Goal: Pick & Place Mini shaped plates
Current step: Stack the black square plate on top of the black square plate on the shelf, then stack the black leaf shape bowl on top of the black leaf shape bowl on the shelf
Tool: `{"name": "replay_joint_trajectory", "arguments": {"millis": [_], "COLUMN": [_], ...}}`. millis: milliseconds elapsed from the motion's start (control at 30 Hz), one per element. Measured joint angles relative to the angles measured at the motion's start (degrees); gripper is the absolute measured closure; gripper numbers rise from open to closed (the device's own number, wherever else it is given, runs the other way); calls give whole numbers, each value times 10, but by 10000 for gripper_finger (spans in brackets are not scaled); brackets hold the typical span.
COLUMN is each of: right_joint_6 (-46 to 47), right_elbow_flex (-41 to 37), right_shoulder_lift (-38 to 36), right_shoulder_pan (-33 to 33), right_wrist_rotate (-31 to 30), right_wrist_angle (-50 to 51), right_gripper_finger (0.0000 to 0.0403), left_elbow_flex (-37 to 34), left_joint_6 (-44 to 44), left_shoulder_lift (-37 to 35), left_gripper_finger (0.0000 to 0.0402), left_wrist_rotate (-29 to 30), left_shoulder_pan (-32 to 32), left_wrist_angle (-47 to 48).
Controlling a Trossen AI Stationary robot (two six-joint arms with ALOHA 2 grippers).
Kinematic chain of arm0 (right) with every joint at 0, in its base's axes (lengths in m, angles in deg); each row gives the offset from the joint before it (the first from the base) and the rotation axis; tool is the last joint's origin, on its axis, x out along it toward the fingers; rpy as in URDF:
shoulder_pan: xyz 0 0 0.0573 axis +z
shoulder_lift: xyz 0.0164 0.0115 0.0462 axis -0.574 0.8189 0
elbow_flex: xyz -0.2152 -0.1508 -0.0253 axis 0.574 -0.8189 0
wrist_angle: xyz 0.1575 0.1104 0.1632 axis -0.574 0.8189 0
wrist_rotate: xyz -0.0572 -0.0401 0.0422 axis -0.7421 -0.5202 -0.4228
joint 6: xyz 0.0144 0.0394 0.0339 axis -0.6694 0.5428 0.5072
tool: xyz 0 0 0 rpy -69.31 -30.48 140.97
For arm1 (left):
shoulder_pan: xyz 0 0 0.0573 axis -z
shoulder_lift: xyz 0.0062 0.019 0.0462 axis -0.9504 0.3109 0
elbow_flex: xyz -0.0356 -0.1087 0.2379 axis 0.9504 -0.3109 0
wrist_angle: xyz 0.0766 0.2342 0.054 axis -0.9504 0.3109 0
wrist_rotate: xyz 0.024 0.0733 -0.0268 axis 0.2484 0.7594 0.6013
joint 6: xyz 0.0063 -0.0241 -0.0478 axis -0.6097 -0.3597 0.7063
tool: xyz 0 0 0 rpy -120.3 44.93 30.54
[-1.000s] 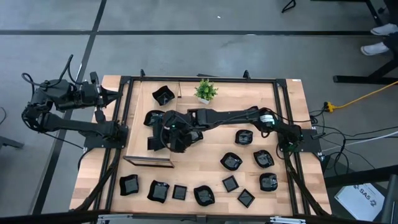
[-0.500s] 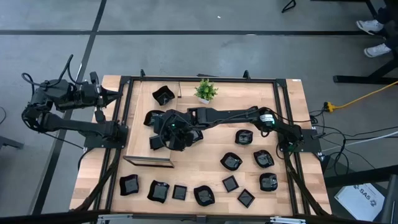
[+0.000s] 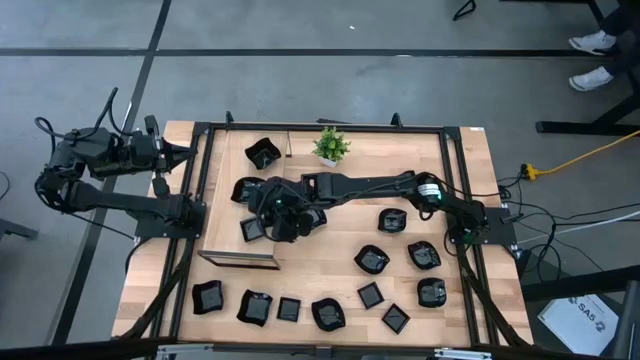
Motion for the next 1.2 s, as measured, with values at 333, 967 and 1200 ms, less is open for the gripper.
{"name": "replay_joint_trajectory", "arguments": {"millis": [333, 967, 1200], "right_joint_6": [61, 484, 570], "right_elbow_flex": [3, 3, -6], "right_shoulder_lift": [-3, -74, -74], "right_shoulder_pan": [0, 2, 1], "right_wrist_rotate": [-70, 25, 55], "right_wrist_angle": [74, 340, 402], "right_gripper_finger": [359, 359, 359], "left_elbow_flex": [0, 0, 0], "left_joint_6": [0, 0, 0], "left_shoulder_lift": [0, 0, 0], "left_gripper_finger": [398, 398, 398], "left_wrist_rotate": [0, 0, 0], "left_shoulder_pan": [0, 0, 0], "left_wrist_angle": [0, 0, 0]}}
